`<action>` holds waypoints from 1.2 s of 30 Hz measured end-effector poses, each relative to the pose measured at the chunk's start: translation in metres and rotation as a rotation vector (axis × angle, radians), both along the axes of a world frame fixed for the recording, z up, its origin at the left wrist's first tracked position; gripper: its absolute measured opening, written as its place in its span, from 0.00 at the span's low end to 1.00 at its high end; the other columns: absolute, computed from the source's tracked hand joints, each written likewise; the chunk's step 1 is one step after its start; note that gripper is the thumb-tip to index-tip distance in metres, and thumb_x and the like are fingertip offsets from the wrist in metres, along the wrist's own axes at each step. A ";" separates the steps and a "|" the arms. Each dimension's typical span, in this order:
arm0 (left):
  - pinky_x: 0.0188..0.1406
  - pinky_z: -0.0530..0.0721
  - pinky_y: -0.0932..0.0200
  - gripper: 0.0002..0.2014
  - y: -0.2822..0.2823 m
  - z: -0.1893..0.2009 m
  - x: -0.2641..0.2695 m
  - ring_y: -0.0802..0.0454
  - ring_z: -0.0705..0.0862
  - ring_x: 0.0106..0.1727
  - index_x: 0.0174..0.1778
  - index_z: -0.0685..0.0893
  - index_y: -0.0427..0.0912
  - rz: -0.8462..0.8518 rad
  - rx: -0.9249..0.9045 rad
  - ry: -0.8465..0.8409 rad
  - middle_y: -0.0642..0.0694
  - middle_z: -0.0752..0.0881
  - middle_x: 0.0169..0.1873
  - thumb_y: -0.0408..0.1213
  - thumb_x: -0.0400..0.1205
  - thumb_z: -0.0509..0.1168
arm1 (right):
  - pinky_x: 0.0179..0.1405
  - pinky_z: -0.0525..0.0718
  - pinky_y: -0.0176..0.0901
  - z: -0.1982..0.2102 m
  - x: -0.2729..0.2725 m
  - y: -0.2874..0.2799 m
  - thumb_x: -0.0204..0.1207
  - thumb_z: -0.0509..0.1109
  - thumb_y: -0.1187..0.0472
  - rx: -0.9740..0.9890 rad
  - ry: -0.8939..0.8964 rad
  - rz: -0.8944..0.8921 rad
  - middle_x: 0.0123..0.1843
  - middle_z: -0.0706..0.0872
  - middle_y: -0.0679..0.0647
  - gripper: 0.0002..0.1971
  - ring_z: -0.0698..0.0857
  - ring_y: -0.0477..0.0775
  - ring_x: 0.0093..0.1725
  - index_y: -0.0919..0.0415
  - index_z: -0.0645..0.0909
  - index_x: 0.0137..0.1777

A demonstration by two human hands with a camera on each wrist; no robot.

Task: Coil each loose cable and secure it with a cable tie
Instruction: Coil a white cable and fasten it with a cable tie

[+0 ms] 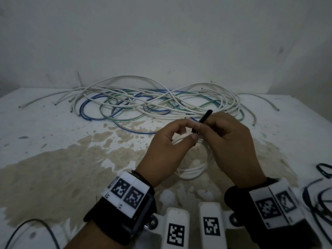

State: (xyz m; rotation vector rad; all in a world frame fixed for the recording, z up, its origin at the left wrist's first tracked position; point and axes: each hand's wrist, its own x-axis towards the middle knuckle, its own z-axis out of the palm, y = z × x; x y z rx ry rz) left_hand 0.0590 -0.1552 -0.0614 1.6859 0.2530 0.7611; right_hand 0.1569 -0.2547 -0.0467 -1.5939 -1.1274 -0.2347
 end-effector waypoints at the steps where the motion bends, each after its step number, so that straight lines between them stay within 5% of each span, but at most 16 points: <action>1: 0.31 0.72 0.76 0.11 0.000 0.000 0.000 0.60 0.77 0.38 0.44 0.85 0.53 0.009 -0.004 -0.005 0.59 0.77 0.34 0.29 0.78 0.70 | 0.41 0.71 0.24 0.000 0.001 0.000 0.74 0.73 0.60 0.010 -0.061 0.008 0.32 0.80 0.43 0.10 0.79 0.39 0.37 0.48 0.80 0.33; 6: 0.42 0.72 0.78 0.13 -0.002 0.003 0.000 0.70 0.77 0.38 0.42 0.82 0.52 0.046 0.110 0.020 0.62 0.80 0.33 0.27 0.76 0.72 | 0.48 0.73 0.28 0.011 0.001 -0.008 0.73 0.72 0.68 0.103 -0.284 -0.075 0.36 0.83 0.56 0.07 0.80 0.48 0.41 0.67 0.83 0.34; 12: 0.27 0.71 0.71 0.07 0.001 -0.002 -0.001 0.65 0.75 0.27 0.46 0.86 0.52 0.041 -0.015 0.095 0.57 0.77 0.34 0.34 0.77 0.72 | 0.38 0.72 0.20 0.008 0.003 -0.005 0.73 0.70 0.58 -0.052 0.064 0.043 0.34 0.85 0.46 0.04 0.81 0.35 0.37 0.55 0.83 0.37; 15: 0.20 0.68 0.67 0.07 0.003 -0.002 0.000 0.61 0.70 0.20 0.47 0.84 0.45 -0.076 -0.193 0.119 0.45 0.79 0.37 0.34 0.74 0.71 | 0.41 0.76 0.22 0.003 0.008 -0.005 0.72 0.74 0.59 -0.130 0.099 0.116 0.36 0.87 0.40 0.09 0.85 0.36 0.41 0.41 0.83 0.39; 19: 0.22 0.74 0.62 0.02 0.005 0.002 -0.002 0.56 0.74 0.20 0.47 0.83 0.37 -0.118 -0.175 0.142 0.40 0.82 0.33 0.29 0.80 0.68 | 0.42 0.79 0.32 -0.001 0.013 -0.007 0.70 0.71 0.59 -0.099 0.018 0.022 0.35 0.88 0.47 0.04 0.85 0.43 0.41 0.53 0.88 0.38; 24: 0.22 0.69 0.63 0.02 0.006 -0.001 -0.001 0.57 0.70 0.20 0.46 0.81 0.40 -0.052 -0.088 0.200 0.47 0.79 0.27 0.33 0.83 0.64 | 0.45 0.75 0.24 -0.006 0.012 -0.003 0.68 0.73 0.68 -0.066 -0.195 0.003 0.36 0.87 0.51 0.03 0.82 0.42 0.40 0.62 0.88 0.38; 29: 0.19 0.67 0.68 0.05 0.004 0.002 -0.003 0.62 0.68 0.18 0.54 0.82 0.43 -0.120 -0.140 0.183 0.59 0.77 0.23 0.34 0.84 0.63 | 0.42 0.77 0.33 -0.007 0.009 -0.002 0.71 0.72 0.61 -0.081 -0.142 -0.017 0.35 0.87 0.52 0.04 0.83 0.46 0.39 0.56 0.87 0.38; 31: 0.22 0.69 0.74 0.04 0.002 0.002 -0.003 0.67 0.73 0.20 0.51 0.83 0.45 -0.088 -0.047 0.150 0.60 0.80 0.25 0.34 0.83 0.65 | 0.40 0.75 0.32 -0.004 0.008 -0.003 0.71 0.72 0.60 -0.071 -0.119 0.002 0.34 0.85 0.51 0.05 0.82 0.47 0.38 0.49 0.84 0.36; 36: 0.20 0.67 0.75 0.05 0.000 0.003 -0.003 0.69 0.73 0.19 0.43 0.83 0.52 -0.111 0.036 0.183 0.59 0.81 0.28 0.35 0.81 0.67 | 0.42 0.75 0.31 0.000 0.010 -0.009 0.72 0.71 0.62 -0.029 -0.145 -0.052 0.34 0.84 0.51 0.07 0.81 0.45 0.38 0.61 0.85 0.34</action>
